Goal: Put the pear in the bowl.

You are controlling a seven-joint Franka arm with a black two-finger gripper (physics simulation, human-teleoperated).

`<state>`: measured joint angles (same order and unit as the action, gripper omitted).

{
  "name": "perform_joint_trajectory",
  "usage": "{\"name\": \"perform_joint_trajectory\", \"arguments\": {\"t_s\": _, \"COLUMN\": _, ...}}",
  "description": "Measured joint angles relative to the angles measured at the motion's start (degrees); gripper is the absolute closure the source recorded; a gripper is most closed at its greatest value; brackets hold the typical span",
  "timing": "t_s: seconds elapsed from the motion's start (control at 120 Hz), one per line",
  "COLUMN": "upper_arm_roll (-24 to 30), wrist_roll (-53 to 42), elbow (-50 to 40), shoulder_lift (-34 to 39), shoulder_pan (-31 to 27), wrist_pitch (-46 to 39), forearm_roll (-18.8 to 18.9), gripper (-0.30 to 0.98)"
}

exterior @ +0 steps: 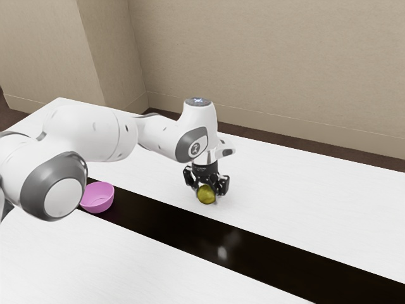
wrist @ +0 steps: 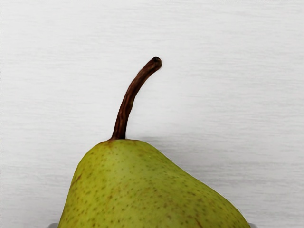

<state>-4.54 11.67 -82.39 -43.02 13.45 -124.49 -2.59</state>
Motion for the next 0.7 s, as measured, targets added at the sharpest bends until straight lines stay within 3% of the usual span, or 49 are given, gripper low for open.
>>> {"name": "perform_joint_trajectory", "arguments": {"t_s": 0.367, "upper_arm_roll": -0.46, "wrist_roll": 0.48, "elbow": -2.12, "shoulder_lift": 4.59, "shoulder_pan": 0.05, "wrist_pitch": 0.13, "forearm_roll": 0.49, "gripper": 0.33}}
{"name": "perform_joint_trajectory", "arguments": {"t_s": 0.533, "upper_arm_roll": -3.38, "wrist_roll": 0.84, "elbow": -14.10, "shoulder_lift": 16.23, "shoulder_pan": -0.99, "wrist_pitch": 0.12, "forearm_roll": 0.74, "gripper": 0.34}}
{"name": "perform_joint_trajectory", "arguments": {"t_s": 0.7, "upper_arm_roll": -4.02, "wrist_roll": 1.22, "elbow": -25.21, "shoulder_lift": 25.21, "shoulder_pan": -9.59, "wrist_pitch": 0.03, "forearm_roll": 1.14, "gripper": 0.36}}
